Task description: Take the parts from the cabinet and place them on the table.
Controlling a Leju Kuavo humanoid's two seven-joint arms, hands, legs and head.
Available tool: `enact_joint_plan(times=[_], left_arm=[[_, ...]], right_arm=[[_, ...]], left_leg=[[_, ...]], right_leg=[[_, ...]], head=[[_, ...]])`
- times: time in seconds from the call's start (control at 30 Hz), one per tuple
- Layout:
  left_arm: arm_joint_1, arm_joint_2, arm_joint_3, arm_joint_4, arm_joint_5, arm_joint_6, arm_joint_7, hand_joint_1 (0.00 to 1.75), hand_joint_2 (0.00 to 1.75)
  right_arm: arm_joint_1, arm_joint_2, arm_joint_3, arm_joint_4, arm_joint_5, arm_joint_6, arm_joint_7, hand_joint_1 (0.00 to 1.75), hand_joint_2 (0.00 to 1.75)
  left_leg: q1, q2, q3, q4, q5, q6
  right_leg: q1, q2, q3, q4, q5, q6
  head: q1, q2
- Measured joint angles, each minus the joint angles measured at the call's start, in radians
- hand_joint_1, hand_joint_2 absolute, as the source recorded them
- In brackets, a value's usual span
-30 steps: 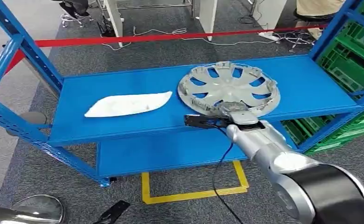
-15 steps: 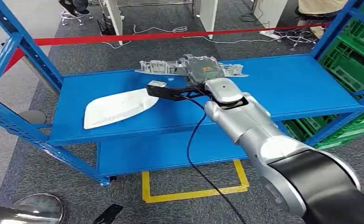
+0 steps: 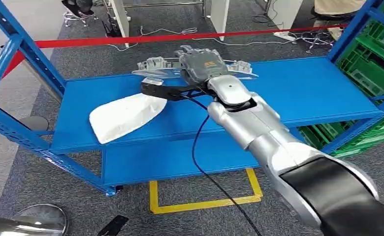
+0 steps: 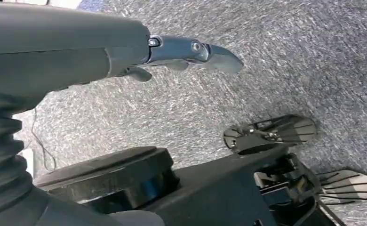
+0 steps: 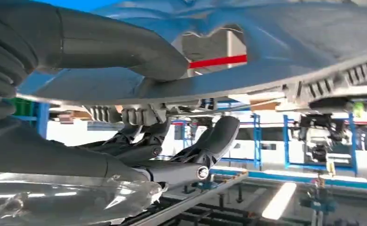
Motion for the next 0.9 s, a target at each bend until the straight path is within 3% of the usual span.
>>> enact_joint_plan(times=[0.43, 0.9], left_arm=[[-0.001, 0.001, 0.005, 0.000, -0.003, 0.005, -0.004, 0.00, 1.75], [0.000, 0.000, 0.010, 0.000, -0.002, 0.006, -0.006, 0.00, 1.75]], right_arm=[[-0.002, -0.042, 0.138, -0.106, -0.095, -0.018, 0.037, 1.75, 1.75], [0.007, -0.082, 0.216, -0.251, -0.103, -0.069, 0.069, 1.75, 1.75]], left_leg=[[0.000, 0.000, -0.001, 0.000, 0.000, 0.000], [0.000, 0.000, -0.001, 0.000, 0.000, 0.000]], right_leg=[[0.000, 0.000, 0.000, 0.000, 0.000, 0.000], [0.000, 0.000, -0.001, 0.000, 0.000, 0.000]], head=[[0.000, 0.000], [0.000, 0.000]])
